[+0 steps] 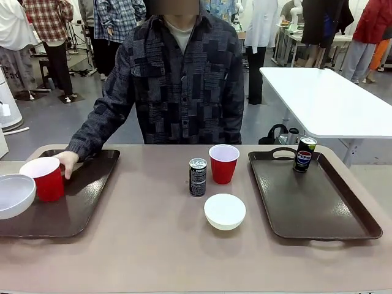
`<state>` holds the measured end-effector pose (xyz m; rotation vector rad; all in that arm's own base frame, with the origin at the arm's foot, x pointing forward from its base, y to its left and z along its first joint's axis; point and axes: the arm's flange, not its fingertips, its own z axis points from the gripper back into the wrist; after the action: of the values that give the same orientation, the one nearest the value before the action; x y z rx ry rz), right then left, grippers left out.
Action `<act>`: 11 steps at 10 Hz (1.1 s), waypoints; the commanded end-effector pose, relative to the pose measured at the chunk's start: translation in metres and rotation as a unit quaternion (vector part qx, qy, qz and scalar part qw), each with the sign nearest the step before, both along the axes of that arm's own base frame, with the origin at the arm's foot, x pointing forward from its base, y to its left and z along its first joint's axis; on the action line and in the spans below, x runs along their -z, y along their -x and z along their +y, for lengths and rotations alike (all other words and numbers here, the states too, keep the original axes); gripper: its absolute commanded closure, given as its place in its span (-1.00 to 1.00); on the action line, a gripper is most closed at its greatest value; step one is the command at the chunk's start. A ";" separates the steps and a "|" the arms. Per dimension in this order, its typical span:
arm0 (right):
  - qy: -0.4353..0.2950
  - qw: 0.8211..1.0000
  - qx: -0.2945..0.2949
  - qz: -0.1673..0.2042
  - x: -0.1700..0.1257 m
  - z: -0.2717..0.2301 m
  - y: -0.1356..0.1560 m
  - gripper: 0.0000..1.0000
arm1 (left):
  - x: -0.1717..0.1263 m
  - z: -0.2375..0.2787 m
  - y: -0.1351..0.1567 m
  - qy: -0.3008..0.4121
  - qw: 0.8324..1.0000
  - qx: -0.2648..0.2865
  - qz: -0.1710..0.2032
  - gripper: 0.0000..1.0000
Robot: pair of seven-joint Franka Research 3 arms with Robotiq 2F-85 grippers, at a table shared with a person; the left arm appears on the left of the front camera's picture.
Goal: Prepare tableware on both trays.
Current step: Pick up a Picnic Bowl from the table and place it on a Handle tray.
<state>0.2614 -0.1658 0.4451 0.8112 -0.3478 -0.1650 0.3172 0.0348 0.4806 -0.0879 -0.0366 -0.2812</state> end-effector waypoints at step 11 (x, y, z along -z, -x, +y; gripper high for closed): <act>-0.010 1.000 -0.001 -0.006 0.000 0.000 -0.002 -1.00 | 0.098 -0.055 -0.072 0.016 0.994 -0.094 -0.055 0.92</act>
<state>0.2614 -0.1659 0.4451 0.8112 -0.3481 -0.1650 0.3981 -0.0129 0.4025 -0.1079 -0.1400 -0.1283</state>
